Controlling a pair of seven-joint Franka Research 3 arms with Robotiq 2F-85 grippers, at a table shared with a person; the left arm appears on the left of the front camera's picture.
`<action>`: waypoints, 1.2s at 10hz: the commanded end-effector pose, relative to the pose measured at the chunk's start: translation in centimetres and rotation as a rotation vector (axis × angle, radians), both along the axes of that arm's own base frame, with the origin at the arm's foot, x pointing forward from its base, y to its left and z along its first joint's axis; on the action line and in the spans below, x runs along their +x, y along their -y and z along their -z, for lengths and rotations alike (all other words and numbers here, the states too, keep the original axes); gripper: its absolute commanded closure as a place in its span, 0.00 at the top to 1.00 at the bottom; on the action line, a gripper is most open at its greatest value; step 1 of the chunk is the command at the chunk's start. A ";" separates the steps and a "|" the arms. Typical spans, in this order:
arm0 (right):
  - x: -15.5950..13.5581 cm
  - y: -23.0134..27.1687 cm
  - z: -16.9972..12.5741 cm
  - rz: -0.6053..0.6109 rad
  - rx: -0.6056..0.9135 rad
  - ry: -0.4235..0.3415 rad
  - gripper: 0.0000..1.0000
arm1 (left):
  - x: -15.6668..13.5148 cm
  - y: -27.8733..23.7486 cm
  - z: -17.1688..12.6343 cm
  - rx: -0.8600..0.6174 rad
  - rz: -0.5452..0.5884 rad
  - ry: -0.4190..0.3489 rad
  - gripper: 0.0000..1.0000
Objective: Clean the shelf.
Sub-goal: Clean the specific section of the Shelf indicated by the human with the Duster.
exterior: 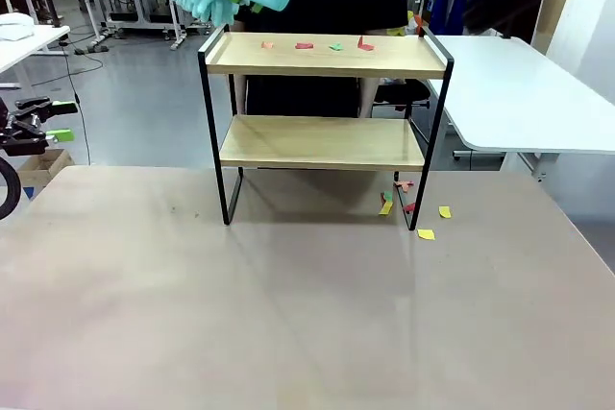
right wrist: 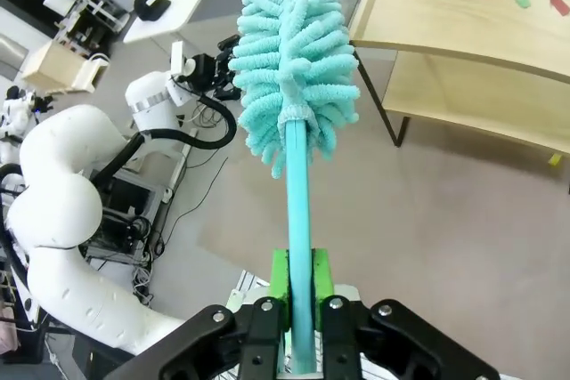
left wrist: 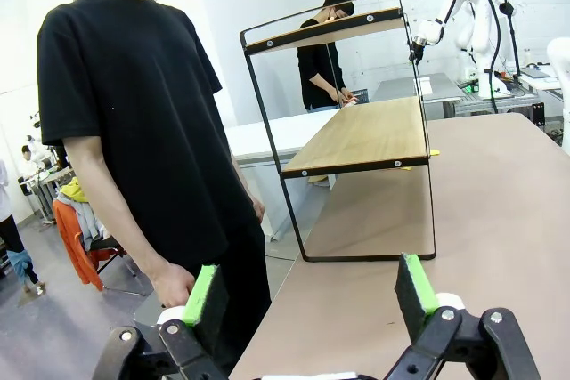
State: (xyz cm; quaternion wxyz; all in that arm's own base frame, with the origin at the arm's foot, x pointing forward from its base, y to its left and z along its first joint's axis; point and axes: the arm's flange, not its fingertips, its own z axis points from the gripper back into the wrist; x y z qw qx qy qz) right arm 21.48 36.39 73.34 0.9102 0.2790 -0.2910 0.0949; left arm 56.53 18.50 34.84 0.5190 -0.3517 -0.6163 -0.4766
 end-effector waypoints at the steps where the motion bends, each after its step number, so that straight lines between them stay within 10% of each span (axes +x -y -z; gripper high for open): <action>1: 0.5 0.0 0.2 0.015 -0.004 0.000 0.13 | -0.2 0.1 -0.4 0.000 -0.001 0.005 1.00; 12: 9.6 -11.6 1.0 0.380 -0.251 -0.043 0.13 | -0.2 0.1 -0.4 0.000 -0.001 0.005 1.00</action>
